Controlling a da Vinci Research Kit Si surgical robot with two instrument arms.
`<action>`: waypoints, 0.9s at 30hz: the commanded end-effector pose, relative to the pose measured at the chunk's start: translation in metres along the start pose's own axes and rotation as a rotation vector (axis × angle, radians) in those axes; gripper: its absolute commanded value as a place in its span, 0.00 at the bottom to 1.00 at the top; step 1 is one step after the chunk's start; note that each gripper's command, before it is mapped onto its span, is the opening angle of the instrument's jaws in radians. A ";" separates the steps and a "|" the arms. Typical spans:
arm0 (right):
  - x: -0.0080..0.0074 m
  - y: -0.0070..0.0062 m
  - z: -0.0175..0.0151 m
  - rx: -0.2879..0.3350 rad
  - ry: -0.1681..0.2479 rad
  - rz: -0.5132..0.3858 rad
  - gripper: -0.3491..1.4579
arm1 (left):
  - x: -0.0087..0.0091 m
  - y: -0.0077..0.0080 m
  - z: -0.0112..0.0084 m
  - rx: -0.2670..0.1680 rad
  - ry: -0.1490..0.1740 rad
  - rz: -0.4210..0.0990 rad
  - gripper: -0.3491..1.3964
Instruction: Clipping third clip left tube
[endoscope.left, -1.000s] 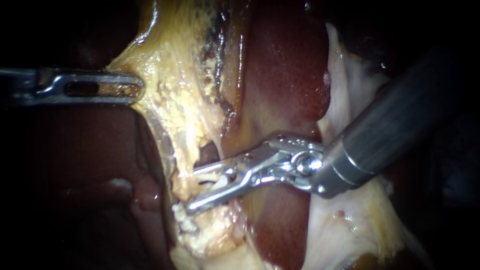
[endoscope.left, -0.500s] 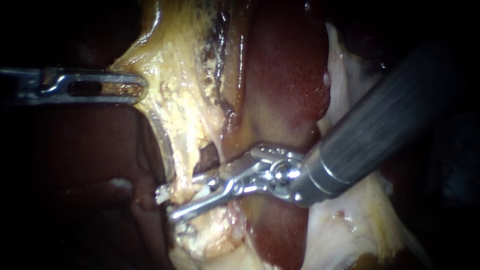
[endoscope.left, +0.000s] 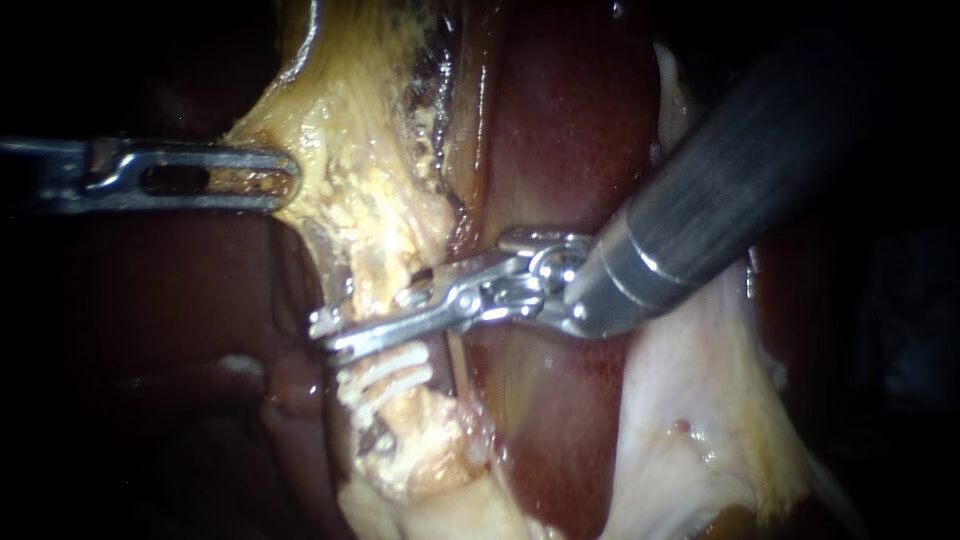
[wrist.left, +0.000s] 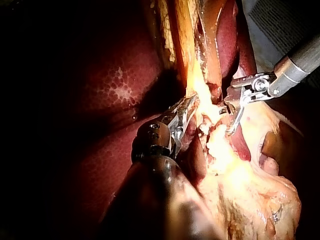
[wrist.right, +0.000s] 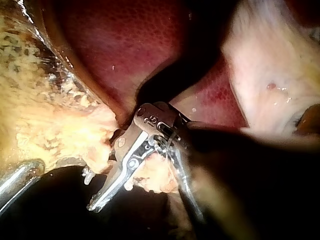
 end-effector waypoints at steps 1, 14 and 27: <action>0.0003 -0.0001 -0.0001 -0.007 0.006 0.011 0.44 | 0.0000 0.0000 0.0000 -0.001 -0.001 0.000 0.00; 0.0005 0.0001 -0.0003 -0.021 0.016 0.054 0.27 | 0.0000 -0.0001 0.0000 -0.001 -0.001 -0.001 0.00; 0.0004 0.0013 -0.0018 -0.076 0.052 0.043 0.00 | 0.0000 -0.0005 0.0000 0.000 0.000 -0.002 0.00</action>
